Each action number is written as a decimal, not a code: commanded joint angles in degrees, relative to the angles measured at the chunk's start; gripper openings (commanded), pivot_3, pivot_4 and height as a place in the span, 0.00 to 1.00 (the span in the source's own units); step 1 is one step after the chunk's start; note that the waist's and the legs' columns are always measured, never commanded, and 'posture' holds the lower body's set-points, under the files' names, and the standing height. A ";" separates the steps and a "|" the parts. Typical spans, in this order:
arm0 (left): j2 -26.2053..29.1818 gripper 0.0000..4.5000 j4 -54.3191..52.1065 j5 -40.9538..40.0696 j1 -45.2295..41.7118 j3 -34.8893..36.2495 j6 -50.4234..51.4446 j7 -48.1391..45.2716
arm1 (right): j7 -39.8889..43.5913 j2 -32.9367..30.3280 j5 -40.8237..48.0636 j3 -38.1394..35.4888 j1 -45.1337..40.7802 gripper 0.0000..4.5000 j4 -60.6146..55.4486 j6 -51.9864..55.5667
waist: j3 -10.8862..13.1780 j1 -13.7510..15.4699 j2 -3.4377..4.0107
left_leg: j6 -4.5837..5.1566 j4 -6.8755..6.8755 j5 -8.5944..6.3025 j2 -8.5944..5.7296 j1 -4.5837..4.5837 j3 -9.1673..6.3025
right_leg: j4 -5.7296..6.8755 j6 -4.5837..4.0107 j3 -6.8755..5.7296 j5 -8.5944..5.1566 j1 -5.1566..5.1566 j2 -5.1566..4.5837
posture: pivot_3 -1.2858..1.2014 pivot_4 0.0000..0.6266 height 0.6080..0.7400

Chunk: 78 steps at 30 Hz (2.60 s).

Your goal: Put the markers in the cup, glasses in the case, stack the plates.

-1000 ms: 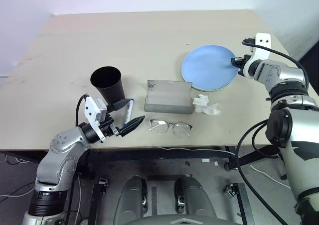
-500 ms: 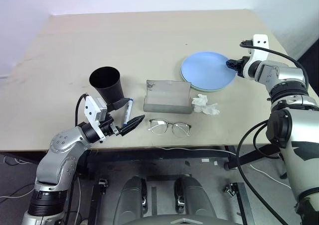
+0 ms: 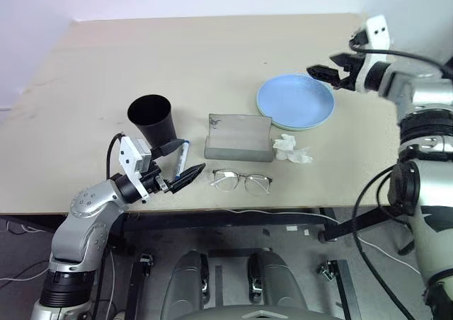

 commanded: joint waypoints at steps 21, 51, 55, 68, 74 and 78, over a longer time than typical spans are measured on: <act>0.86 1.00 0.55 0.16 1.43 1.87 -3.24 -3.23 | 15.05 -9.86 10.87 10.42 25.99 1.00 -39.94 21.33 | 0.03 0.09 -0.06 | -0.04 -0.08 0.02 0.06 0.67 0.03 | -0.53 -0.24 -0.03 0.03 0.73 -0.04 | 0.52 0.24 0.47; 0.71 1.00 1.08 0.77 0.68 1.15 -3.64 -3.08 | -1.44 -2.89 4.75 3.64 5.49 0.01 -9.16 4.61 | 0.05 -0.07 -0.06 | -0.03 -0.11 0.02 0.05 0.65 0.17 | -0.88 -0.01 0.04 0.30 0.78 -0.03 | 0.52 0.24 0.47; 0.58 1.00 0.91 0.81 0.27 1.08 -3.39 -2.82 | -5.84 0.30 0.07 5.40 0.68 0.01 4.40 -1.54 | 0.05 0.02 -0.06 | -0.02 -0.12 0.02 0.04 0.59 0.18 | -0.88 -0.02 0.05 0.31 0.73 0.01 | 0.52 0.24 0.47; 0.48 1.00 -0.71 0.36 0.13 0.87 -2.26 -1.52 | -6.22 4.29 -3.82 5.05 -6.28 0.51 18.26 -4.74 | 0.05 -0.06 -0.02 | -0.02 -0.11 0.03 0.01 -0.14 0.22 | -0.86 0.41 0.08 0.55 0.13 -0.01 | 0.52 0.24 0.47; 0.39 1.00 -0.96 0.38 0.11 0.75 -1.93 -1.27 | -2.10 1.81 -6.04 6.46 -6.09 0.82 15.03 -4.94 | 0.05 -0.03 -0.02 | -0.02 -0.10 0.03 0.01 -0.12 0.21 | -0.86 0.41 0.07 0.56 0.13 0.01 | 0.52 0.24 0.47; 0.34 1.00 -1.27 0.25 -0.08 0.56 -1.63 -0.97 | 1.09 -0.47 -6.72 7.09 -2.94 0.82 7.59 -7.17 | 0.05 -0.06 -0.01 | -0.02 -0.10 0.03 0.01 -0.14 0.22 | -0.86 0.41 0.08 0.56 0.11 0.00 | 0.52 0.24 0.47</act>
